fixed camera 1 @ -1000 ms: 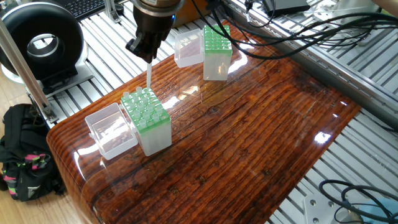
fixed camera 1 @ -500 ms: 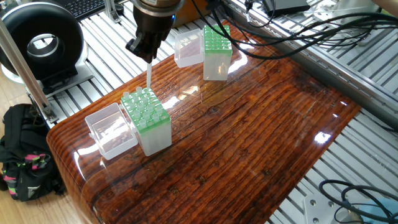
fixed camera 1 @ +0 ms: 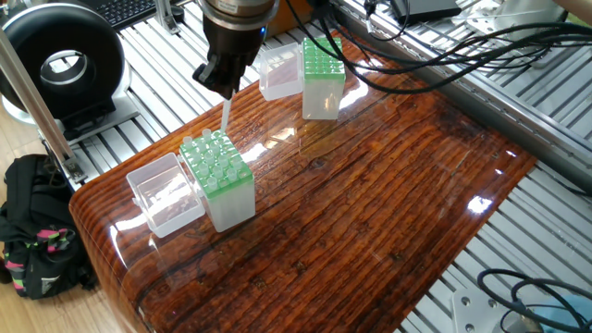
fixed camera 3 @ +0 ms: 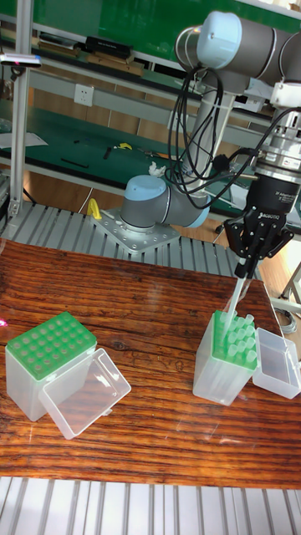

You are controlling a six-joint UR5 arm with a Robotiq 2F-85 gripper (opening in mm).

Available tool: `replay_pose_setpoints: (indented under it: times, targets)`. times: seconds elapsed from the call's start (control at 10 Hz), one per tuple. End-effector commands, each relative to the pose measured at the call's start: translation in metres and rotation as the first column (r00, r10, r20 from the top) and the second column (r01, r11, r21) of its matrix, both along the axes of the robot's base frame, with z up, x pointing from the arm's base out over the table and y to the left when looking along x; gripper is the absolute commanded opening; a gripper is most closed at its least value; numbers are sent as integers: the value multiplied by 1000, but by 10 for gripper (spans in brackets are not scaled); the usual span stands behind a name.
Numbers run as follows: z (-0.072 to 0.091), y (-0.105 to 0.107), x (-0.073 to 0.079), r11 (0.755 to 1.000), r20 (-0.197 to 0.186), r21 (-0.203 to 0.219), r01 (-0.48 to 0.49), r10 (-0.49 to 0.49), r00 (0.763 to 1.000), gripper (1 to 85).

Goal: Transfer all large pipette tips from one holder to another

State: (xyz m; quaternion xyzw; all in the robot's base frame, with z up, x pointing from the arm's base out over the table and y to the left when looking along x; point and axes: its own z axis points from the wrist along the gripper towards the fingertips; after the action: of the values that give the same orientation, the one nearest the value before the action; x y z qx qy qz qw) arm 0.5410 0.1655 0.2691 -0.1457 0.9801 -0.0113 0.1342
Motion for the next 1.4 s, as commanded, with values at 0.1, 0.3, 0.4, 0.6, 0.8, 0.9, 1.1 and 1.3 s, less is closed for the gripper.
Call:
replay_pose_setpoints:
  times: [0.1,0.3,0.4,0.6,0.8,0.9,1.1,1.3]
  targets:
    - [1,4,4,1000,-1,13,-2,2,1000,10]
    - [-1,2,5,1000,-7,5,-5,5,1000,10]
    - [-2,1,6,1000,-7,5,-6,6,1000,10]
    - [-2,0,6,1000,-15,-1,-15,15,1000,10]
    - [-3,-1,3,1000,-36,-2,-29,29,999,10]
    - [-2,-2,4,999,-37,-2,-35,35,999,10]
    - [0,0,9,999,-37,8,-38,38,999,10]
    - [0,0,12,999,-37,9,-41,41,998,10]
